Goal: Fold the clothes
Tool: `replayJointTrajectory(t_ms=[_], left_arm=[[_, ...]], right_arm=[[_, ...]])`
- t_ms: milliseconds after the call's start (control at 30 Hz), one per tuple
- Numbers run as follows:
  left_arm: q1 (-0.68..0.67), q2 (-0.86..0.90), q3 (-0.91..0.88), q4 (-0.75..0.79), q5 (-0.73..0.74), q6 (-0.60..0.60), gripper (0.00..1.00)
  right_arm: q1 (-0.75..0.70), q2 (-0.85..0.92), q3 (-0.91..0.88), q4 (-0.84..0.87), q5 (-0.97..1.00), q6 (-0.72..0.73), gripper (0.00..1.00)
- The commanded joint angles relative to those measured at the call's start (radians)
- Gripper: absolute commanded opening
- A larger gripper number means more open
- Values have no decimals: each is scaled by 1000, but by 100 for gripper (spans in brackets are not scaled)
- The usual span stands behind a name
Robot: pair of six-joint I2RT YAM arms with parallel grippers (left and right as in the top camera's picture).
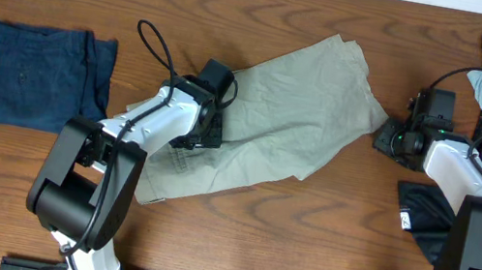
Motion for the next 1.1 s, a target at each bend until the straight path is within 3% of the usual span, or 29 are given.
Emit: replayJointTrajectory(t_ms=[0, 300, 400, 600, 733, 833, 1067], left_arm=[[-2, 53, -8, 7, 0, 16, 53], [-1, 53, -8, 6, 0, 16, 53], [-1, 53, -8, 7, 0, 16, 53], [-1, 53, -8, 7, 0, 16, 53], [-1, 53, -8, 7, 0, 16, 53], [-1, 53, -8, 6, 0, 16, 53], [-1, 53, -8, 7, 0, 16, 53]], right_arm=[[39, 24, -7, 14, 51, -1, 34], [93, 169, -6, 132, 34, -2, 39], [109, 178, -6, 196, -17, 0, 43], [111, 144, 36, 327, -153, 1, 41], [111, 139, 90, 352, -296, 1, 32], [111, 139, 97, 350, -325, 1, 1], [111, 118, 102, 335, -373, 0, 1]])
